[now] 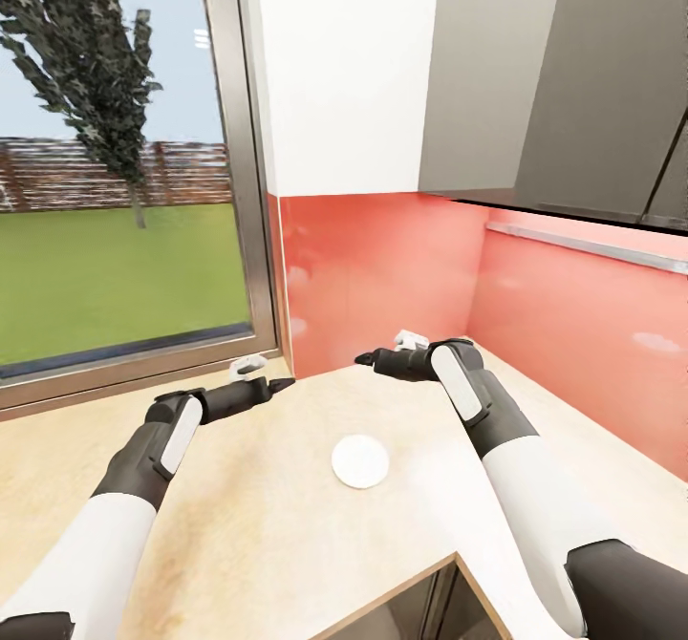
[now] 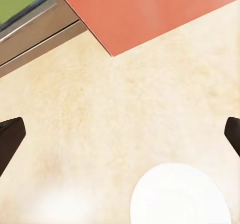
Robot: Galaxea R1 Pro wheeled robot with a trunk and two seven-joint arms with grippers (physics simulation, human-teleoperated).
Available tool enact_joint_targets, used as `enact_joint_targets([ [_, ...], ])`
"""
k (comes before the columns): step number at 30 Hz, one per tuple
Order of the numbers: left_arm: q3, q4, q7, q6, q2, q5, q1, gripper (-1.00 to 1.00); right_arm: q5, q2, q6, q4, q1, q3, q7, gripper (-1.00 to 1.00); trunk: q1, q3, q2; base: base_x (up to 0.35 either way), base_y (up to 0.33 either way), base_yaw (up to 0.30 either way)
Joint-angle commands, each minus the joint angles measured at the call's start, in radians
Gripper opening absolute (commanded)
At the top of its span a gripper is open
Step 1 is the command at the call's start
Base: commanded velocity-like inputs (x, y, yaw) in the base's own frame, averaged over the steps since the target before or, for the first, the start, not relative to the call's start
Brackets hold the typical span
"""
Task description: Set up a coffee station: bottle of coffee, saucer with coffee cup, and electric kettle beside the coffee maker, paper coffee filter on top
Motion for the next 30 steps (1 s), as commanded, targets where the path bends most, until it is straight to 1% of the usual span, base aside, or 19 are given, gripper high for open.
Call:
enact_joint_targets([
  [1, -0.004, 0.006, -0.006, 0.011, -0.006, 0.004, 0.005, 1.0, -0.001, 0.006, 0.009, -0.002, 0.005, 0.006, -0.008, 1.0, 0.001, -0.002, -0.002, 0.0, 0.0, 0.0],
  [2, -0.01, 0.009, -0.006, 0.017, -0.012, 0.005, 0.011, 1.0, -0.002, 0.011, 0.015, -0.007, 0.01, 0.008, -0.013, 1.0, 0.001, -0.002, -0.002, 0.0, 0.0, 0.0],
  [4, -0.019, 0.005, -0.006, 0.025, -0.015, 0.005, 0.022, 1.0, -0.002, 0.013, 0.026, -0.019, 0.022, 0.008, -0.025, 1.0, 0.001, -0.002, -0.002, 0.0, 0.0, 0.0],
  [6, -0.011, 0.0, -0.006, 0.027, -0.011, 0.004, 0.029, 1.0, -0.003, 0.013, 0.037, -0.03, 0.024, 0.008, -0.031, 1.0, 0.001, -0.002, -0.002, 0.0, 0.0, 0.0],
  [12, -0.009, 0.034, -0.006, 0.024, -0.02, 0.0, 0.063, 1.0, -0.003, 0.014, 0.04, -0.001, 0.046, 0.008, -0.036, 1.0, 0.001, -0.002, -0.002, 0.0, 0.0, 0.0],
  [16, -0.032, 0.056, -0.006, 0.022, -0.038, -0.001, 0.076, 1.0, -0.003, 0.013, 0.037, 0.022, 0.048, 0.008, -0.034, 1.0, 0.001, -0.002, -0.002, 0.175, 0.0, 0.0],
  [19, -0.049, 0.073, -0.004, 0.019, -0.043, -0.002, 0.076, 1.0, -0.004, 0.013, 0.035, 0.039, 0.049, 0.008, -0.034, 1.0, 0.001, -0.002, -0.002, 0.2, 0.0, 0.0],
  [23, -0.072, 0.095, -0.004, 0.019, -0.045, -0.002, 0.076, 1.0, -0.005, 0.012, 0.033, 0.061, 0.056, 0.008, -0.033, 1.0, 0.001, -0.002, -0.002, 0.042, 0.0, 0.0],
  [25, -0.083, 0.107, -0.003, 0.018, -0.053, -0.002, 0.076, 1.0, -0.006, 0.012, 0.033, 0.072, 0.067, 0.008, -0.033, 1.0, 0.001, -0.002, -0.002, 0.008, 0.0, 0.0],
  [26, -0.089, 0.127, -0.004, 0.007, -0.056, -0.002, 0.076, 1.0, -0.007, 0.012, 0.03, 0.216, 0.081, 0.008, -0.033, 1.0, 0.001, -0.002, -0.002, 0.004, 0.0, 0.0],
  [28, -0.089, 0.157, -0.004, -0.039, -0.062, -0.002, 0.076, 1.0, -0.007, 0.012, -0.019, 0.219, 0.092, 0.008, -0.015, 1.0, 0.001, -0.002, -0.002, 0.002, 0.0, 0.0],
  [30, -0.089, 0.186, -0.005, -0.072, -0.064, -0.002, 0.076, 1.0, -0.007, 0.01, -0.089, 0.24, 0.104, 0.008, 0.047, 1.0, 0.001, -0.002, -0.002, 0.0, 0.0, 0.0],
])
